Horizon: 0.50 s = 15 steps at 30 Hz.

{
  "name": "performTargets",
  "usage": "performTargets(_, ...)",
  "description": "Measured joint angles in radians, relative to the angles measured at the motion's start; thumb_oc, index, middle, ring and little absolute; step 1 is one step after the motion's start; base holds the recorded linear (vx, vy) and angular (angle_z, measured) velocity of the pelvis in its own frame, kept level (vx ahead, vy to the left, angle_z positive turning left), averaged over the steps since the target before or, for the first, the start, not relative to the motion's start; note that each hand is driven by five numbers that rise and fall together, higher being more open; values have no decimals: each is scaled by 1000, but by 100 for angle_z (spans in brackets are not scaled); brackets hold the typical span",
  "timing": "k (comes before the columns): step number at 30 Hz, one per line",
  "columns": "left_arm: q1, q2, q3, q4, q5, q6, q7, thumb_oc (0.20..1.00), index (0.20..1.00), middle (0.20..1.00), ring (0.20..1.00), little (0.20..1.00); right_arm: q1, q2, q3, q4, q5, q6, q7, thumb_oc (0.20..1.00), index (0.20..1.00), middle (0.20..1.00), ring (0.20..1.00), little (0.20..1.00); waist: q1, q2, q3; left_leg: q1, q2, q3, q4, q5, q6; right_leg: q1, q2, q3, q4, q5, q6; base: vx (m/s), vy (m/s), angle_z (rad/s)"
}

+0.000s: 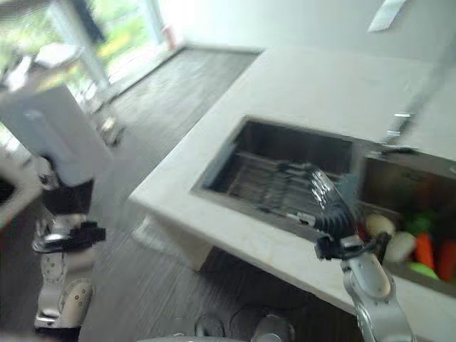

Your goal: Place the dishes in the dishwasher.

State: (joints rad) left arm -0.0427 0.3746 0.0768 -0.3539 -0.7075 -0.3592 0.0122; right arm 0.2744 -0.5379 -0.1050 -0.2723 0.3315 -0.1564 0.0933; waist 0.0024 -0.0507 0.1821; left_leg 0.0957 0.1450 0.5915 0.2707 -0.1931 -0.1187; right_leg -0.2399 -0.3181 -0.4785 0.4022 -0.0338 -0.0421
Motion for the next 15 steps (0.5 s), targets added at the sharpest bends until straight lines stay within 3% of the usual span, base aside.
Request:
performTargets(1,-24,-20,-33,94,-23,-8,-4,200,200,200,200,200,-5,4,-136,89,2,-10,-4,1000,1000,1000,1000,1000,-30,14,-6,85,115,76,73,-64,-128,61,-68,-72,20,9,31,-321,516,357)
performTargets(2,-31,-29,-73,131,-31,-3,-1,200,200,200,200,200,-31,7,-229,145,5,-5,-33,1000,1000,1000,1000,1000,-60,34,-20,90,135,73,31,-50,-102,78,-95,-89,14,34,62,-265,467,287)
performTargets(3,7,-48,-64,108,-28,-12,-16,200,200,200,200,200,-75,-9,-260,135,3,-11,-44,1000,1000,1000,1000,1000,-63,54,-28,91,94,52,-28,-7,-61,61,-128,-61,-2,78,118,-258,564,105)
performTargets(4,83,-62,-17,111,-43,-15,-7,200,200,200,200,200,-149,47,-165,114,3,-10,-42,1000,1000,1000,1000,1000,-34,3,-25,65,48,44,45,-11,-52,40,-167,-31,-48,170,30,-146,536,17)
performTargets(5,92,-59,5,123,-58,-12,-6,200,200,200,200,200,-154,92,-107,88,2,-23,-32,1000,1000,1000,1000,1000,-17,-35,-23,-19,76,31,211,-40,-36,58,-193,-21,-122,270,6,-96,536,-11)
performTargets(6,92,-51,11,128,-58,-13,-9,200,200,200,200,200,-160,142,-93,79,2,-38,-34,1000,1000,1000,1000,1000,-10,-51,-26,-89,71,-15,245,-90,-8,68,-216,-14,-165,362,56,-160,652,66)
performTargets(7,81,-26,4,143,-58,-10,-13,200,200,200,200,200,-163,199,-93,77,3,-41,-55,1000,1000,1000,1000,1000,-15,-76,-14,-111,-5,-39,122,-93,95,39,-279,3,-153,458,156,-142,510,84)
performTargets(8,82,-21,26,157,-58,4,4,200,200,200,200,200,-148,254,-59,47,3,-31,-54,1000,1000,1000,1000,1000,3,-88,-11,-135,-54,-66,154,-109,142,40,-274,4,-123,472,139,-151,488,90)
performTargets(9,77,-24,40,156,-57,7,8,200,200,200,200,200,-132,288,-37,19,2,-30,-52,1000,1000,1000,1000,1000,-7,-75,-1,-133,-76,-82,138,-113,161,27,-297,11,-71,441,154,-9,218,72)
performTargets(10,68,-39,71,155,-57,5,19,200,200,200,200,200,-138,271,-3,17,-2,-28,-40,1000,1000,1000,1000,1000,-3,-61,0,-128,-115,-102,91,-96,198,-8,-249,67,1,226,213,76,209,74)
performTargets(11,60,-43,79,157,-58,7,25,200,200,200,200,200,-145,263,-3,10,-6,-28,-44,1000,1000,1000,1000,1000,-14,-56,4,-129,-157,-162,44,-85,241,-31,-172,166,22,127,223,109,119,95)
performTargets(13,29,-64,28,168,-56,14,26,200,200,200,200,200,-115,233,-28,-1,-5,-24,-47,1000,1000,1000,1000,1000,-49,-38,7,-126,-208,-286,11,-61,274,-8,-19,355,41,-17,201,83,54,175)
performTargets(14,16,-70,-30,169,-52,14,23,200,200,200,200,200,-101,204,-40,-9,-4,-24,-53,1000,1000,1000,1000,1000,-78,-17,8,-125,-219,-361,-2,-41,263,8,74,442,47,-56,183,30,24,218)
performTargets(15,11,-71,-50,169,-37,15,20,200,200,200,200,200,-104,173,-44,-16,1,-23,-49,1000,1000,1000,1000,1000,-91,-2,15,-109,-224,-379,-23,-24,233,8,122,439,44,-56,172,19,-23,217)
